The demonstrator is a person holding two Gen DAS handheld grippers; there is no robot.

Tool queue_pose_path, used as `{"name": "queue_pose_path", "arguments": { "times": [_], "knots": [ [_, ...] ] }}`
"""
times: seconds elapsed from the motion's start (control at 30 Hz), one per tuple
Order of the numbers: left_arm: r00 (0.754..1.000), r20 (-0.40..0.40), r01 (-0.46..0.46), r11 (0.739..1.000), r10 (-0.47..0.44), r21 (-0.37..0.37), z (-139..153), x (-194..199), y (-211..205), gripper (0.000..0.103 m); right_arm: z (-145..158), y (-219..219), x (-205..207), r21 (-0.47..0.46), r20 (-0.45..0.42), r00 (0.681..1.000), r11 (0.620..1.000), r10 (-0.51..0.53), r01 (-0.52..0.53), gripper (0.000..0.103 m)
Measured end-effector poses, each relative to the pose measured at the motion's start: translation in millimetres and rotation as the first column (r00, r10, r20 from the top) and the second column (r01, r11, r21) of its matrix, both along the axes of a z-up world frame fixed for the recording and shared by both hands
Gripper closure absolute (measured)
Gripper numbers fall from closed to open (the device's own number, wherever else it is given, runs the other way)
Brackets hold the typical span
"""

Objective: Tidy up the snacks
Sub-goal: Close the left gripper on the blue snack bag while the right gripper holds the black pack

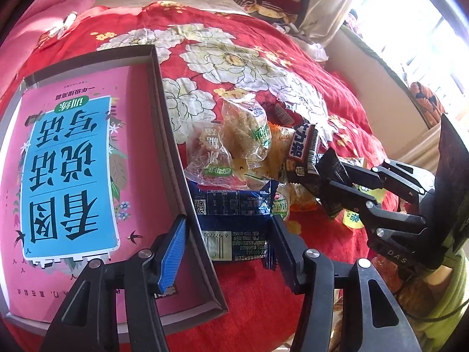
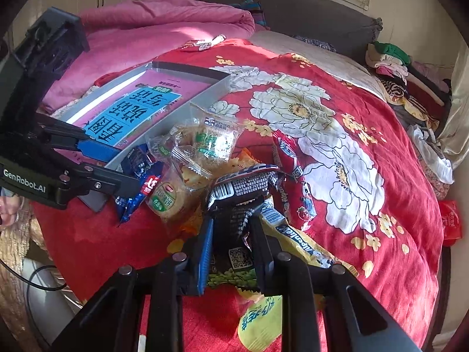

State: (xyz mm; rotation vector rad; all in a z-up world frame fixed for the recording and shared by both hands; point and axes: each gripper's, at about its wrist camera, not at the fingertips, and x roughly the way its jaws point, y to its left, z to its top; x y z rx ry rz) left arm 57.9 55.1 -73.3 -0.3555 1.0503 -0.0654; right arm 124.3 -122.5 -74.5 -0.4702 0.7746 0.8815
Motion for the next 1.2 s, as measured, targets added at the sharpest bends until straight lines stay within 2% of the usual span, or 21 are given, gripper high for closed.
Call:
{"name": "queue_pose_path", "arguments": {
  "times": [0.2,0.27,0.43,0.6,0.77,0.83,0.97,1.07,1.2],
  "knots": [
    [1.000,0.025,-0.005,0.999,0.006,-0.036,9,-8,5,0.052,19,-19,5,0.129,-0.047,0.997,0.990,-0.057,0.063,0.079],
    [1.000,0.028,-0.012,0.999,0.013,-0.033,10,-9,6,0.058,23,-21,3,0.151,-0.048,0.997,0.986,-0.058,0.065,0.080],
    [1.000,0.020,-0.014,1.000,0.015,-0.026,9,-7,6,0.060,18,-14,1,0.105,-0.035,0.998,0.992,-0.060,0.063,0.080],
    [1.000,0.020,-0.010,1.000,0.010,-0.014,12,-6,3,0.056,18,-16,1,0.112,-0.038,0.997,0.992,-0.061,0.065,0.080],
    [0.996,0.073,0.046,0.998,-0.042,-0.047,26,-6,-5,0.052,16,-18,3,0.112,-0.050,0.996,0.991,-0.070,0.075,0.080],
    [0.994,0.072,0.080,0.997,-0.079,-0.003,30,-2,-17,0.045,15,-18,5,0.110,-0.058,0.996,0.991,-0.071,0.077,0.080],
    [0.996,0.002,0.084,0.990,-0.085,0.111,19,7,-33,0.043,13,-19,8,0.116,-0.073,0.995,0.990,-0.071,0.079,0.080],
    [0.995,-0.058,0.088,0.986,-0.081,0.144,6,12,-38,0.042,11,-18,9,0.112,-0.079,0.994,0.991,-0.070,0.079,0.080],
    [0.994,-0.080,0.092,0.970,-0.075,0.224,1,17,-46,0.041,8,-16,10,0.101,-0.082,0.994,0.992,-0.072,0.080,0.080]
  ]
}}
